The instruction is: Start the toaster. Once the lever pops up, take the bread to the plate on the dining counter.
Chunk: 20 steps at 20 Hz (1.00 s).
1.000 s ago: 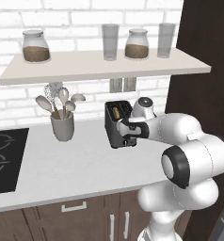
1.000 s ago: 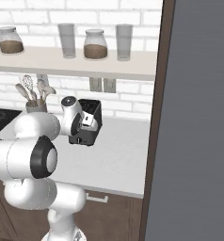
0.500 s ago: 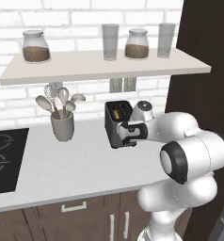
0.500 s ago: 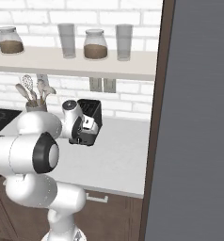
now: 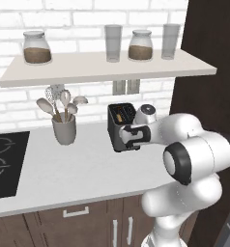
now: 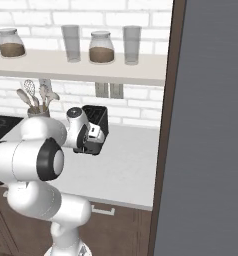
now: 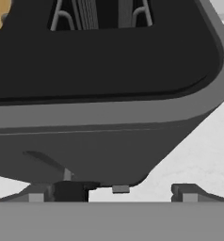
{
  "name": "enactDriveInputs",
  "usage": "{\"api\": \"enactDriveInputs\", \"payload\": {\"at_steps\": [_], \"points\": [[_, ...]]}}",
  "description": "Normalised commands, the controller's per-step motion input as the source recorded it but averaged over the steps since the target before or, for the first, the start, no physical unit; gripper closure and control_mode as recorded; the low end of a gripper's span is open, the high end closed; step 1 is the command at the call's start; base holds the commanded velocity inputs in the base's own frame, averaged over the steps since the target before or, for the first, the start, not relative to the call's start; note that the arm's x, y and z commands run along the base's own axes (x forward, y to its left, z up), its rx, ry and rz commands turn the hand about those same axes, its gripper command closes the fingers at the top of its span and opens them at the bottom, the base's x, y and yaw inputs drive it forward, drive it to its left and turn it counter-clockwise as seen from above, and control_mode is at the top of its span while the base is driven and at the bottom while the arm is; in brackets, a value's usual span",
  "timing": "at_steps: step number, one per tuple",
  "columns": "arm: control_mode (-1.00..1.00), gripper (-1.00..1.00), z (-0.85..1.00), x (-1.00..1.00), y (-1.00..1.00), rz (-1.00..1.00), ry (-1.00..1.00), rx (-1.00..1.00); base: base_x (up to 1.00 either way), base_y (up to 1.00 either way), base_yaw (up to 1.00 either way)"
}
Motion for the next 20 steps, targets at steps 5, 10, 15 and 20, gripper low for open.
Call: {"api": "enactDriveInputs", "payload": {"at_steps": [5,10,15,20], "points": [[-1.00,-1.00,-0.36,0.00,0.00,0.00,0.00,0.00,0.00,0.00,0.00],[-1.00,-1.00,-0.09,0.00,0.00,0.00,0.00,0.00,0.00,0.00,0.00],[-1.00,-1.00,0.08,-0.15,0.06,-0.01,-0.05,0.00,0.00,0.00,0.00],[-1.00,-1.00,0.17,-0.32,0.00,0.00,-0.03,0.00,0.00,0.00,0.00]]}}
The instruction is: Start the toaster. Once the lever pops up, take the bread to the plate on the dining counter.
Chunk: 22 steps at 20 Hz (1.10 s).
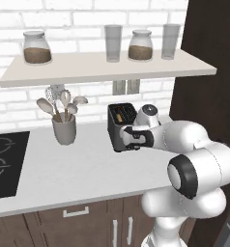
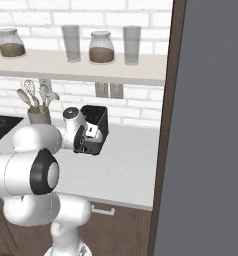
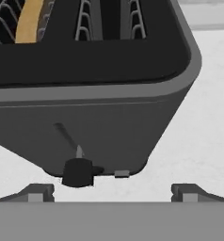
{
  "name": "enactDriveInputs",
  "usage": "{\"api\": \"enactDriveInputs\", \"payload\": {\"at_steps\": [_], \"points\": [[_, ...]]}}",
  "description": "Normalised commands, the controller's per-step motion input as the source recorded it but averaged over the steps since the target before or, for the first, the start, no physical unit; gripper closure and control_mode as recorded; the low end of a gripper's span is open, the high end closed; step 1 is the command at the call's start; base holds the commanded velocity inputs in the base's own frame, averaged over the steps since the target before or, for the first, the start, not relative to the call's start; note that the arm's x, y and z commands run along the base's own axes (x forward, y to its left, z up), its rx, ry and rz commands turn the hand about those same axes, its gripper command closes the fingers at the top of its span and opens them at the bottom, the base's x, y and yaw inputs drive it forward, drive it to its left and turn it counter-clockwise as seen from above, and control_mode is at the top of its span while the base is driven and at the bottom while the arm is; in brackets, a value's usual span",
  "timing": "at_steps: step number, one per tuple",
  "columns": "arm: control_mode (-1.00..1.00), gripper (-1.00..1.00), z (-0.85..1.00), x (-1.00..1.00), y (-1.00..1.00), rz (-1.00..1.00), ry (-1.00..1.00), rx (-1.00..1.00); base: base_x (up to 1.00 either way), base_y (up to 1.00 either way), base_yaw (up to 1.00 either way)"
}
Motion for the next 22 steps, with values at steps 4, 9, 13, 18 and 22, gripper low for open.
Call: {"api": "enactDriveInputs", "payload": {"at_steps": [4,9,13,18,22], "points": [[-1.00,-1.00,0.49,-0.29,0.01,0.00,-0.07,0.00,0.00,0.00,0.00],[-1.00,-1.00,0.79,-0.45,0.03,0.00,-0.17,0.00,0.00,0.00,0.00],[-1.00,-1.00,0.97,-0.34,0.24,-0.01,-0.14,0.00,0.00,0.00,0.00],[-1.00,-1.00,0.74,-0.19,0.42,0.00,-0.26,0.00,0.00,0.00,0.00],[-1.00,-1.00,0.36,-0.03,0.45,0.00,-0.22,0.00,0.00,0.00,0.00]]}}
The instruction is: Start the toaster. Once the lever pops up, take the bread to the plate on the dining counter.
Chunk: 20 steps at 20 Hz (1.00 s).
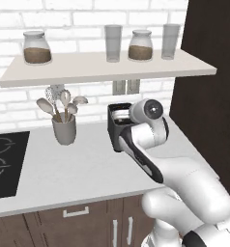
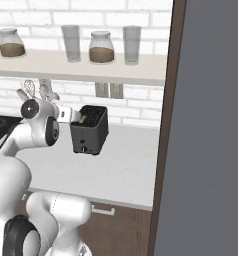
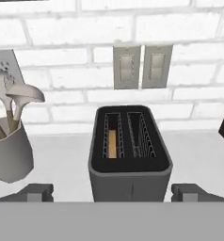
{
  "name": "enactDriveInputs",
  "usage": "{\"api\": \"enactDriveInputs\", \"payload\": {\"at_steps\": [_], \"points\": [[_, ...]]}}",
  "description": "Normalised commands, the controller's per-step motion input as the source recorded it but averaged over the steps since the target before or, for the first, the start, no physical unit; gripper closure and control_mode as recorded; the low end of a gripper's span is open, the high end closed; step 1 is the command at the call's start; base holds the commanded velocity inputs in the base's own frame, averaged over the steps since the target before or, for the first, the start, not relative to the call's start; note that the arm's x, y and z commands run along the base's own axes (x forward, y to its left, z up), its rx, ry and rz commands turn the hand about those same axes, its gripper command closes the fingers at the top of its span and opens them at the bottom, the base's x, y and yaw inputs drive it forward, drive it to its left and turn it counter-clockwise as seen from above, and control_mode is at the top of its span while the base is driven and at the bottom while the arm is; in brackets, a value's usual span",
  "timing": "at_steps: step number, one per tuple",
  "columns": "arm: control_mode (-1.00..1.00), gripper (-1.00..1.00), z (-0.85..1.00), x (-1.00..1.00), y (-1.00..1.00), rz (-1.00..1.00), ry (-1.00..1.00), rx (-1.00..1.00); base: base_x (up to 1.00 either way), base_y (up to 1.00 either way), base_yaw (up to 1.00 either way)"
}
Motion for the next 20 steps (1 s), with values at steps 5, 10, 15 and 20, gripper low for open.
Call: {"api": "enactDriveInputs", "payload": {"at_steps": [5,10,15,20], "points": [[-1.00,-1.00,-0.01,0.10,0.20,0.00,-0.04,0.00,0.00,0.00,0.00],[-1.00,-1.00,-0.12,0.18,0.06,0.00,0.00,0.00,0.00,0.00,0.00],[-1.00,-1.00,-0.12,0.17,0.00,0.00,0.00,0.00,0.00,0.00,0.00],[-1.00,-1.00,-0.25,0.15,-0.02,0.00,0.00,0.00,0.00,0.00,0.00]]}}
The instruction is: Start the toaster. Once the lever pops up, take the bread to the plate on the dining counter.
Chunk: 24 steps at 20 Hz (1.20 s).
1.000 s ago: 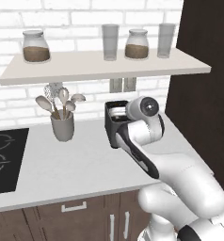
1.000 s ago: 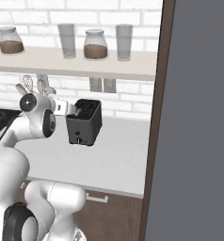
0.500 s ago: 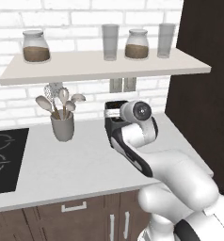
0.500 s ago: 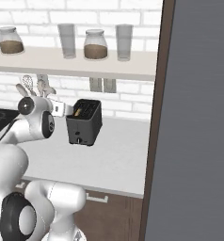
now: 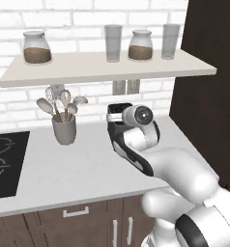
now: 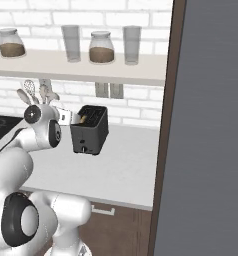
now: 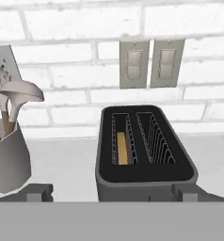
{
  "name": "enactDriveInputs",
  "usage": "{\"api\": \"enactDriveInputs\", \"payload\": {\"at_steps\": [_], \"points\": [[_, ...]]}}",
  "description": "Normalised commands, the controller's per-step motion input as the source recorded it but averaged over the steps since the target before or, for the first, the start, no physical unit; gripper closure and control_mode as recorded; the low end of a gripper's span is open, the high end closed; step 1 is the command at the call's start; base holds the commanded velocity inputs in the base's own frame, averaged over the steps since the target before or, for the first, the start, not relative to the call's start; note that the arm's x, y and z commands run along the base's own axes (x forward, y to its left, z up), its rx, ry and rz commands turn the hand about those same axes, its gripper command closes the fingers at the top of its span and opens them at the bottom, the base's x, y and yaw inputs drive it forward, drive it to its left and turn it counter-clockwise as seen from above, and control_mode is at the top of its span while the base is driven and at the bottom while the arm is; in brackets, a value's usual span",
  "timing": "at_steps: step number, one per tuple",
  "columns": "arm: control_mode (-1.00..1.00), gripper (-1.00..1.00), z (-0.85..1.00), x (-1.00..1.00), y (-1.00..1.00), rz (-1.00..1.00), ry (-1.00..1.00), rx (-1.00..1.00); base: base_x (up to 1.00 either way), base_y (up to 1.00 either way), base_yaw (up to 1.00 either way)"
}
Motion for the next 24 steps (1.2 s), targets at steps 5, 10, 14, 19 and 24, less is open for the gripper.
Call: {"api": "enactDriveInputs", "payload": {"at_steps": [5,10,14,19,24], "points": [[-1.00,-1.00,-0.11,0.21,-0.03,0.00,0.00,0.00,0.00,0.00,0.00],[-1.00,-1.00,-0.03,0.31,-0.02,0.00,0.00,0.00,0.00,0.00,0.00],[-1.00,-1.00,-0.04,0.36,-0.04,0.00,0.00,0.00,0.00,0.00,0.00],[-1.00,-1.00,-0.21,0.19,-0.05,0.01,0.00,0.00,0.00,0.00,0.00],[-1.00,-1.00,-0.32,0.00,-0.04,0.04,0.00,0.00,0.00,0.00,0.00]]}}
